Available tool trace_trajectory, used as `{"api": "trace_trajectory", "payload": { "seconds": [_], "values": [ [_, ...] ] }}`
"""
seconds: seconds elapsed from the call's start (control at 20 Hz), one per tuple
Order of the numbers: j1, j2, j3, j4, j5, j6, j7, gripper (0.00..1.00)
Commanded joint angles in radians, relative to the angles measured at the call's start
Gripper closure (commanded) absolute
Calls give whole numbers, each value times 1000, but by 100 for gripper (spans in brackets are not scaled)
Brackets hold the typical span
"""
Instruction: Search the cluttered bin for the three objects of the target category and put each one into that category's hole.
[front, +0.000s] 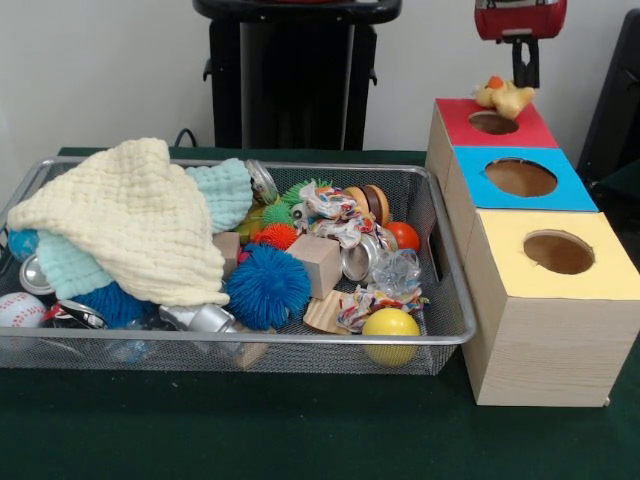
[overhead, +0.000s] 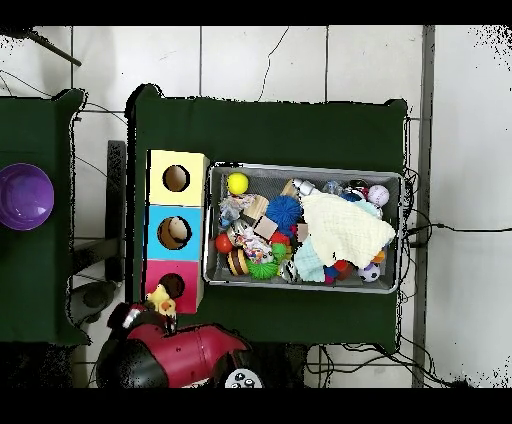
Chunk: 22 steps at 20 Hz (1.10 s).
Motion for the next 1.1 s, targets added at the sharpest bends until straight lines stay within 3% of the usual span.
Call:
{"api": "trace_trajectory", "payload": {
  "seconds": [0.05, 1.1],
  "values": [
    [-29, 7, -18, -132, -85, 113, -69, 100],
    [-60, 9, 27, -160, -175, 162, -77, 100]
  ]
}}
